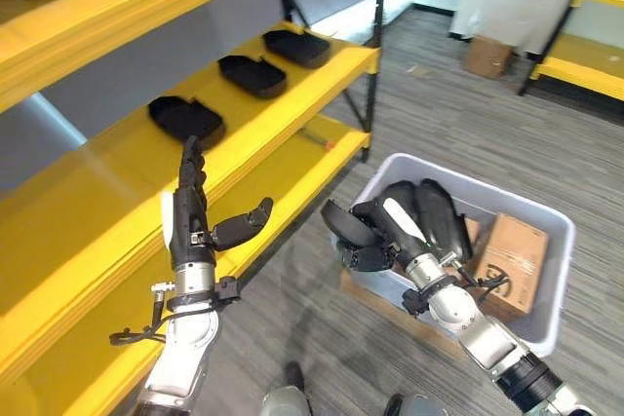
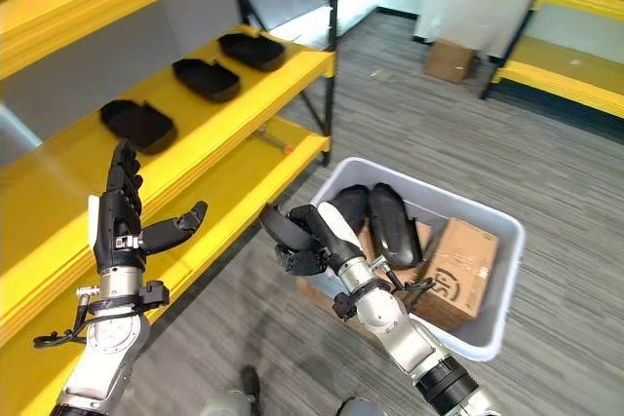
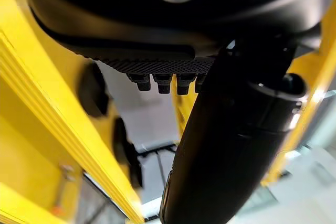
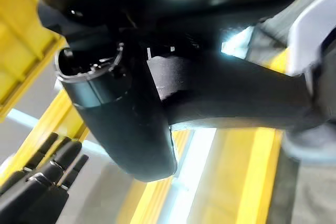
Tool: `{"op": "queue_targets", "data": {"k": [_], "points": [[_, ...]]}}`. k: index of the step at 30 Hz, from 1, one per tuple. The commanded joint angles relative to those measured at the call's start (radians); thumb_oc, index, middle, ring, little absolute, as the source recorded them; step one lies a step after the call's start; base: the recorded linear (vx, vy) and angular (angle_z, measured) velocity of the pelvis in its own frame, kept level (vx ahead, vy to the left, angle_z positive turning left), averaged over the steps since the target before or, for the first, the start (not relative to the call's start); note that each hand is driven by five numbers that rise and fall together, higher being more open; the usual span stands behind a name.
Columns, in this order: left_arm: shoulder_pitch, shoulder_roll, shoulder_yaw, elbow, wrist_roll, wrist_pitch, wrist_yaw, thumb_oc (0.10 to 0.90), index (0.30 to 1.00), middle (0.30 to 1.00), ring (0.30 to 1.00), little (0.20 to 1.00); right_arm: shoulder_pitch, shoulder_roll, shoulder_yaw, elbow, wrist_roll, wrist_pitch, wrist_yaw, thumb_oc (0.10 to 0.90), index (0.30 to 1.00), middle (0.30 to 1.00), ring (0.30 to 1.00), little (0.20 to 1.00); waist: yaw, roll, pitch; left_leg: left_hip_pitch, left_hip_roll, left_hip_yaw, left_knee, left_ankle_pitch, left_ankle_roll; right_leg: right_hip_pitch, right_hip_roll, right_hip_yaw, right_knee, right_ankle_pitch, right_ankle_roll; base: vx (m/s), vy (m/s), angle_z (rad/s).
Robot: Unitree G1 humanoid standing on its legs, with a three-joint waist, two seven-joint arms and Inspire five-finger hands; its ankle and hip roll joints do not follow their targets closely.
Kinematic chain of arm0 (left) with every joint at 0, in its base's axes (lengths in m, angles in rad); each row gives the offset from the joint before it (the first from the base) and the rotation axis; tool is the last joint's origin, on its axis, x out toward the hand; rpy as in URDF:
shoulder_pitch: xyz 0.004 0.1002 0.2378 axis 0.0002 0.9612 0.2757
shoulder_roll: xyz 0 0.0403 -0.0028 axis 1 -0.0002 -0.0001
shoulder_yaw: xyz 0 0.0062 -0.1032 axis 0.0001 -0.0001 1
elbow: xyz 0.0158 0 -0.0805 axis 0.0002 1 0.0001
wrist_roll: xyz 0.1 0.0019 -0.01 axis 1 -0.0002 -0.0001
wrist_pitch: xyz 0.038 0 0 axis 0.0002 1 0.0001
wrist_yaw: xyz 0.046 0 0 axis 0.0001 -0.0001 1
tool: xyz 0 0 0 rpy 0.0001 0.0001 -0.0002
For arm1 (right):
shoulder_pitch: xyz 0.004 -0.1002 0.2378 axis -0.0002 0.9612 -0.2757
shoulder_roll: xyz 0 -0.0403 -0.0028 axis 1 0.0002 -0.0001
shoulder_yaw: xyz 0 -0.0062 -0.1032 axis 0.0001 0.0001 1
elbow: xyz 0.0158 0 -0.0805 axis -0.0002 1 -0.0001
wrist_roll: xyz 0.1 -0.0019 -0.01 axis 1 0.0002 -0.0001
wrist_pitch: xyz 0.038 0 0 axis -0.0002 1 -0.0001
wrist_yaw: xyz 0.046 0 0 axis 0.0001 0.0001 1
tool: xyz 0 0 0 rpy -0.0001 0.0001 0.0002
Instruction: Move parts from the plastic box to the shelf.
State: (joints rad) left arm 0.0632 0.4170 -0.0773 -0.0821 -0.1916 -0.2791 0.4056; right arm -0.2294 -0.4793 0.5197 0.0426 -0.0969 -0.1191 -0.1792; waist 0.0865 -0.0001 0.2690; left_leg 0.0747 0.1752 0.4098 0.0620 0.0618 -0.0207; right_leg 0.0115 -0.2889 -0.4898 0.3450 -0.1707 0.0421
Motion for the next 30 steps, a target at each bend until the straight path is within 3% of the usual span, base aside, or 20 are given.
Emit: {"op": "queue_targets", "data": {"k": [1,4,7,9,14,17,23,25,30], "points": [[-0.056,0.031,0.046,-0.088,0.015,-0.122,0.002,0.900,1.000,1.000,1.000,1.000,-0.067,0.033,-0.056,-0.145,0.035,-0.168,-0.035,0.400,0.300,0.300,0.300,0.300,-0.032,0.004,-0.117,0.053,0.093,-0.037,0.066,0.064,-0.122,0.113,0.113,-0.034,-0.182,0.068,-0.022,0.00,0.254,0.56],[-0.052,0.034,0.042,-0.084,0.019,-0.101,-0.011,0.900,1.000,1.000,1.000,1.000,-0.059,0.035,-0.057,-0.139,0.043,-0.169,-0.029,0.400,0.300,0.300,0.300,0.300,-0.023,0.008,-0.124,0.059,0.065,-0.040,0.041,0.037,-0.110,0.131,0.105,-0.036,-0.207,0.088,-0.005,0.01,0.232,0.53],[-0.050,0.042,0.051,-0.080,0.039,-0.090,-0.022,0.900,1.000,1.000,1.000,1.000,-0.061,0.051,-0.056,-0.132,0.034,-0.169,-0.041,0.400,0.300,0.300,0.300,0.300,-0.005,0.004,-0.141,0.078,-0.003,-0.058,-0.022,-0.043,-0.072,0.147,0.080,-0.030,-0.252,0.144,0.044,0.01,0.266,0.35],[-0.046,0.046,0.058,-0.078,0.044,-0.094,-0.026,0.900,1.000,1.000,1.000,1.000,-0.067,0.061,-0.054,-0.127,0.029,-0.159,-0.045,0.400,0.300,0.300,0.300,0.300,0.000,0.004,-0.146,0.087,-0.023,-0.069,-0.046,-0.056,-0.061,0.146,0.070,-0.021,-0.260,0.161,0.061,-0.01,0.161,0.38],[-0.036,0.054,0.090,-0.081,0.038,-0.105,-0.036,0.900,1.000,1.000,1.000,1.000,-0.080,0.085,-0.048,-0.113,0.031,-0.168,-0.021,0.400,0.300,0.300,0.300,0.300,0.033,0.003,-0.154,0.092,-0.053,-0.093,-0.077,-0.064,-0.050,0.154,0.048,-0.034,-0.305,0.211,0.097,-0.01,0.123,0.32],[-0.029,0.056,0.124,-0.092,0.008,-0.064,-0.076,0.900,1.000,1.000,1.000,1.000,-0.090,0.097,-0.038,-0.137,0.022,-0.143,0.026,0.400,0.300,0.300,0.300,0.300,0.065,0.001,-0.161,0.089,-0.070,-0.124,-0.112,-0.055,-0.044,0.154,0.032,-0.036,-0.342,0.256,0.125,-0.01,0.140,0.34],[-0.020,0.045,0.121,-0.107,-0.005,-0.042,-0.115,0.900,1.000,1.000,1.000,1.000,-0.077,0.096,-0.041,-0.159,0.004,-0.112,0.029,0.400,0.300,0.300,0.300,0.300,0.077,-0.010,-0.167,0.078,-0.096,-0.170,-0.134,-0.062,-0.025,0.144,0.024,0.002,-0.376,0.288,0.146,0.00,0.144,0.35],[-0.018,0.040,0.115,-0.105,0.004,-0.013,-0.117,0.900,1.000,1.000,1.000,1.000,-0.073,0.089,-0.040,-0.161,0.001,-0.123,0.043,0.400,0.300,0.300,0.300,0.300,0.088,-0.020,-0.164,0.059,-0.119,-0.171,-0.121,-0.062,-0.006,0.124,-0.004,0.003,-0.389,0.334,0.149,-0.02,0.265,0.37],[-0.025,0.052,0.109,-0.094,0.023,-0.018,-0.124,0.900,1.000,1.000,1.000,1.000,-0.076,0.092,-0.044,-0.180,0.000,-0.130,0.045,0.400,0.300,0.300,0.300,0.300,0.102,-0.029,-0.156,0.043,-0.145,-0.193,-0.099,-0.086,0.015,0.106,-0.038,0.011,-0.386,0.372,0.164,0.02,0.188,0.20]]}}
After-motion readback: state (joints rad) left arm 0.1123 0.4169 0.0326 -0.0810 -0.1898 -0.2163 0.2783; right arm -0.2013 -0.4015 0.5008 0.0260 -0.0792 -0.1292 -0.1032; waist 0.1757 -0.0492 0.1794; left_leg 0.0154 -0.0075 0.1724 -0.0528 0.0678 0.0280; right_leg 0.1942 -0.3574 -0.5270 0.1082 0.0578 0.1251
